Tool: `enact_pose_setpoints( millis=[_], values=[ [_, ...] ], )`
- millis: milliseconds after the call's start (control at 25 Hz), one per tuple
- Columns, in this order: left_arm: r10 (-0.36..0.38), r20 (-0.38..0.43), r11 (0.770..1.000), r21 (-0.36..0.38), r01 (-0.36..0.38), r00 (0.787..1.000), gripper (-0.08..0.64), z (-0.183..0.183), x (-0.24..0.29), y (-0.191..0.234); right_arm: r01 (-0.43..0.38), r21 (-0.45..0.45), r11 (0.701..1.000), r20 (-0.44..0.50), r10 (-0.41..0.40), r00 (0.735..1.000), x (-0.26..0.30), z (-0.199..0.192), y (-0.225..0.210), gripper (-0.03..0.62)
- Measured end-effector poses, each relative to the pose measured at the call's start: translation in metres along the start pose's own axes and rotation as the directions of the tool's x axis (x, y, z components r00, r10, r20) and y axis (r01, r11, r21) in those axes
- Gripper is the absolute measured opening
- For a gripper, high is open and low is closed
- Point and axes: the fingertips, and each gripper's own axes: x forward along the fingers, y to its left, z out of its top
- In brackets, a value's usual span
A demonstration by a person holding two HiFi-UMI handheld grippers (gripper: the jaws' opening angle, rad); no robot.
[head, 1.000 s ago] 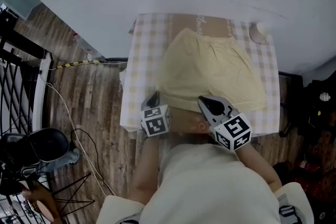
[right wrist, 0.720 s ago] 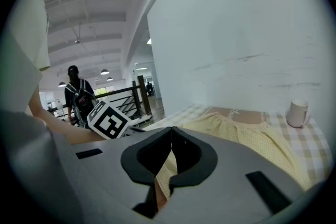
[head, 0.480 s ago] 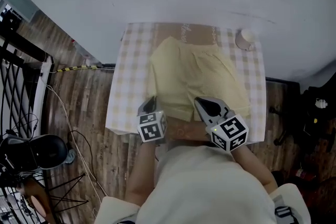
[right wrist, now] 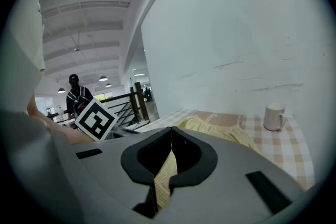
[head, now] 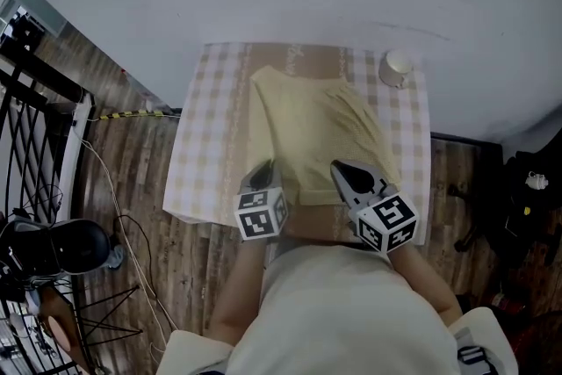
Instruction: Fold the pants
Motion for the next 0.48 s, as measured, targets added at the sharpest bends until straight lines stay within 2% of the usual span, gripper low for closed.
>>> enact_pose_setpoints(
  millis=[480],
  values=[
    [-0.081,0.001,0.997,0.011,0.081,0.997,0.025,-0.008,0.014,-0.101,0.015,0.021,1.000,0.002,-0.015,1.000,-0.053,-0.011,-0.058,0.000]
  ],
)
